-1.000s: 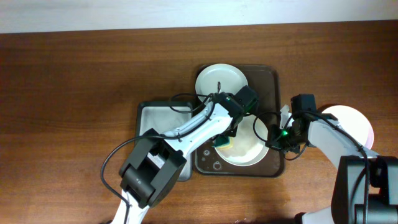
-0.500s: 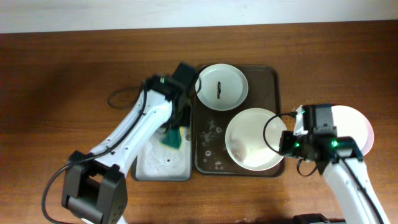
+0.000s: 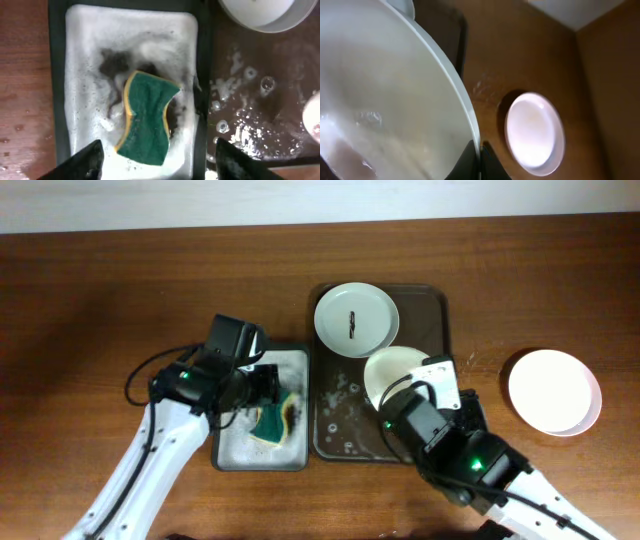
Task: Clean dirty plates on tray and stack at the side
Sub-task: 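Lift the plate with the right gripper and stack it on the first plate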
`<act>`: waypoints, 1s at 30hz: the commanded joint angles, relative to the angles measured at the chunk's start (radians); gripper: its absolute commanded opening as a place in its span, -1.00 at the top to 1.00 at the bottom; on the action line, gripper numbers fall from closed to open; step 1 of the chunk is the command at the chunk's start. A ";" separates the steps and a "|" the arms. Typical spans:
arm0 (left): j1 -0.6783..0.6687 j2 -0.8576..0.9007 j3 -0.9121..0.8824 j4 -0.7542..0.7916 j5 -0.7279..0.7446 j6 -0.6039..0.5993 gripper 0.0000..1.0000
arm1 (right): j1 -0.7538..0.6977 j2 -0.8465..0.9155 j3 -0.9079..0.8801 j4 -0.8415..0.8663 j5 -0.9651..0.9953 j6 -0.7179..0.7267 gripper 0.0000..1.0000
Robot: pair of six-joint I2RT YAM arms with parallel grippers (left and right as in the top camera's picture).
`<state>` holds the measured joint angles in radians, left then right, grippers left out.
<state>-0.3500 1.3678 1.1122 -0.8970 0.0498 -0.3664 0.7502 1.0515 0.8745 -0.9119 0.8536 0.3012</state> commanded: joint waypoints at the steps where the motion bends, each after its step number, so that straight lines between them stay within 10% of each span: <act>1: 0.006 -0.035 -0.003 -0.010 0.011 0.002 -0.99 | 0.106 -0.011 0.035 0.010 0.209 -0.092 0.92; 30: 0.006 -0.035 -0.003 -0.009 0.011 0.002 -0.99 | 0.249 -0.011 0.034 0.010 0.438 -0.048 0.92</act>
<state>-0.3500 1.3460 1.1122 -0.9043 0.0502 -0.3660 1.0050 1.0515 0.8845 -0.9051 1.2572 0.1429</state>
